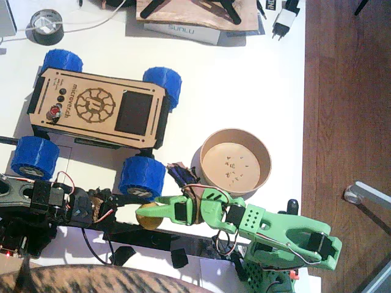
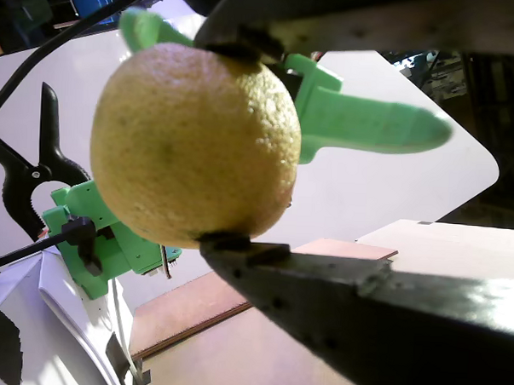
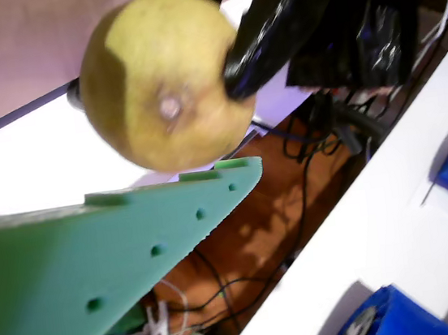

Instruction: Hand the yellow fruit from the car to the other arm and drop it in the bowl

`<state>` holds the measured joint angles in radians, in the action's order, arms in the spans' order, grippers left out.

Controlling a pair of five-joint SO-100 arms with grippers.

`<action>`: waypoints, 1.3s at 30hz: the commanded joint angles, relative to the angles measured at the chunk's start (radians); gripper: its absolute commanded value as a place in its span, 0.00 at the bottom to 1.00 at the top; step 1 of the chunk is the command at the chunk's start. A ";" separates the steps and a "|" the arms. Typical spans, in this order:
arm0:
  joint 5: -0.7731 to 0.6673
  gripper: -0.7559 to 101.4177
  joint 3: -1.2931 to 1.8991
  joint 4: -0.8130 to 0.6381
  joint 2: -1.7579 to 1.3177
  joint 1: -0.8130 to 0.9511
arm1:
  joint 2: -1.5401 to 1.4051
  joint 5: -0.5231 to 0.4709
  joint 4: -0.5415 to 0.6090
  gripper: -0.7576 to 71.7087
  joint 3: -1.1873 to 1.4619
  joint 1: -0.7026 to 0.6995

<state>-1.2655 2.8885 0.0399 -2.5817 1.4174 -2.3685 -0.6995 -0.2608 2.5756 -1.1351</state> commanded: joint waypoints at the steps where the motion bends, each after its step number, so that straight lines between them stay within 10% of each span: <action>1: -0.011 0.01 -0.012 -0.038 -0.021 0.005 | 0.000 0.032 0.051 0.59 -0.060 -0.014; 39: -0.011 0.01 -0.012 -0.034 -0.021 0.005 | -0.176 0.178 -0.095 0.63 0.049 -0.011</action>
<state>-1.2671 2.8885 0.0399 -2.5817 1.4174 -2.5203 -0.5308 -0.3436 2.6277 -1.1582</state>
